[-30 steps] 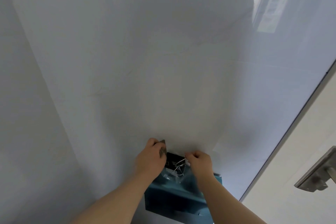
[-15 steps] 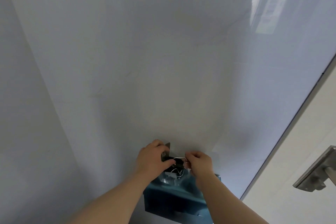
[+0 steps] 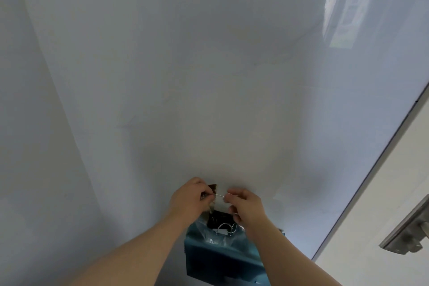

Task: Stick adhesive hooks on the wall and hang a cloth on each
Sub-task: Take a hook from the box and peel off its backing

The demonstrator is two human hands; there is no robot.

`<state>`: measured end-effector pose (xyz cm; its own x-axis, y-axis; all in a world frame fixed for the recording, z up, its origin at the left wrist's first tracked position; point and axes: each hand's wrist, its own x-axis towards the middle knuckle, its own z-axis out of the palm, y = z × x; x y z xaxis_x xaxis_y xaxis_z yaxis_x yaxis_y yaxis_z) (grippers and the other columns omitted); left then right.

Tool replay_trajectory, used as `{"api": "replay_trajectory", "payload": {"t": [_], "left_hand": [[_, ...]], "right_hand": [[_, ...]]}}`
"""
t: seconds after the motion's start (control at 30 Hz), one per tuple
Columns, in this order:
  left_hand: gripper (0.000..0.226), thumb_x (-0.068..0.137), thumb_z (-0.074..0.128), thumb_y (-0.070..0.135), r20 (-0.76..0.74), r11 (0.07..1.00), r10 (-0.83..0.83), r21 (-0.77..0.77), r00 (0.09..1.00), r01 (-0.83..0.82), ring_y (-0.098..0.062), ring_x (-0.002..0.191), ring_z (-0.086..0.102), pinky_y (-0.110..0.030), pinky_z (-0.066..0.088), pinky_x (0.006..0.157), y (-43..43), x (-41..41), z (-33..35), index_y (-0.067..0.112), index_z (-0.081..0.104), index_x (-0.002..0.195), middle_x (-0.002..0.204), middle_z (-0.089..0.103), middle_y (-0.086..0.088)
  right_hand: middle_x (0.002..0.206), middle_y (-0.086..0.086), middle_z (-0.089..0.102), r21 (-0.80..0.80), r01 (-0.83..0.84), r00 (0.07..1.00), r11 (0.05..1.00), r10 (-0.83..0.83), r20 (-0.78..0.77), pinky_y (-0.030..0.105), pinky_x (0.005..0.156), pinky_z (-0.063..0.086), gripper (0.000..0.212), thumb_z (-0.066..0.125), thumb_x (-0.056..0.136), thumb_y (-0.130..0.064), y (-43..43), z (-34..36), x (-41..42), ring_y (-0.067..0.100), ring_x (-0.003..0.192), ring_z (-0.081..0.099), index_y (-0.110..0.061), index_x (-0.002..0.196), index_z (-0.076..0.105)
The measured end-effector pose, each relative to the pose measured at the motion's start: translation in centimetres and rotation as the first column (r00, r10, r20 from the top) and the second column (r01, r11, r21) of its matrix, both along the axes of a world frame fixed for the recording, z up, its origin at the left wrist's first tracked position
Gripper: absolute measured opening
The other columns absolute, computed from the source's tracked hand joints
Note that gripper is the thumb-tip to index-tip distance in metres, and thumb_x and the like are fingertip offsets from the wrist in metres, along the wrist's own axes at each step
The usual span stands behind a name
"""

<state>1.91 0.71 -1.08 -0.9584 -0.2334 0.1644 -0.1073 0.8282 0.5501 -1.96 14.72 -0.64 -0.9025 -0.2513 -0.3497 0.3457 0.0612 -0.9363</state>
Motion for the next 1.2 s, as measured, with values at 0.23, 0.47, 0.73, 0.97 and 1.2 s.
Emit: {"api": "replay_trajectory", "payload": {"t": [0.23, 0.47, 0.73, 0.97, 1.2], "left_hand": [[0.019, 0.084, 0.063, 0.013, -0.081, 0.990, 0.025, 0.143, 0.996, -0.013, -0.015, 0.102, 0.056, -0.012, 0.034, 0.080, -1.7, 0.0, 3.1, 0.014, 0.070, 0.102, 0.100, 0.051, 0.007], [0.029, 0.083, 0.066, 0.009, -0.187, 0.925, 0.164, 0.371, 0.969, -0.084, -0.011, 0.090, 0.055, -0.008, 0.037, 0.068, -3.7, 0.9, 6.4, 0.028, 0.059, 0.103, 0.101, 0.057, 0.008], [0.029, 0.078, 0.071, 0.003, -0.339, 0.657, 0.342, 0.753, 0.876, 0.035, -0.018, 0.085, 0.066, -0.030, 0.054, 0.079, -3.1, 1.4, 13.5, 0.015, 0.063, 0.103, 0.094, 0.068, -0.007], [0.011, 0.090, 0.057, 0.007, -0.325, 0.381, 0.354, 0.906, 0.877, 0.182, -0.022, 0.082, 0.067, -0.032, 0.059, 0.076, -2.5, 1.3, 17.9, 0.011, 0.067, 0.090, 0.089, 0.071, -0.008], [0.011, 0.091, 0.055, 0.009, -0.317, 0.347, 0.390, 0.920, 0.865, 0.181, -0.015, 0.071, 0.066, -0.026, 0.058, 0.063, -3.6, 1.4, 18.4, 0.010, 0.066, 0.090, 0.084, 0.070, -0.005]], "right_hand": [[0.076, 0.003, 0.061, -0.117, 0.040, 0.997, 0.992, -0.048, -0.068, 0.024, 0.058, 0.044, 0.014, 0.056, 0.089, -0.003, -2.0, 2.4, -0.1, 0.014, 0.065, 0.052, -0.015, 0.091, 0.063], [0.073, 0.008, 0.057, -0.305, 0.065, 0.992, 0.950, -0.096, -0.087, 0.024, 0.062, 0.048, 0.022, 0.051, 0.089, 0.004, -4.0, 5.6, -0.5, 0.016, 0.065, 0.056, -0.013, 0.080, 0.062], [0.078, 0.009, 0.059, -0.442, -0.025, 0.944, 0.897, -0.125, -0.306, 0.021, 0.064, 0.055, 0.015, 0.057, 0.088, 0.000, -6.7, 12.9, -0.1, 0.014, 0.067, 0.060, -0.014, 0.085, 0.054], [0.070, -0.003, 0.062, -0.453, -0.113, 0.864, 0.884, -0.138, -0.483, 0.012, 0.055, 0.051, 0.019, 0.056, 0.090, -0.005, -7.3, 17.9, 0.2, 0.001, 0.058, 0.061, -0.019, 0.078, 0.058], [0.080, 0.002, 0.053, -0.399, -0.106, 0.802, 0.911, -0.159, -0.576, 0.026, 0.048, 0.049, 0.020, 0.049, 0.093, -0.005, -7.3, 18.9, 0.4, 0.008, 0.038, 0.053, -0.022, 0.084, 0.047]]}}
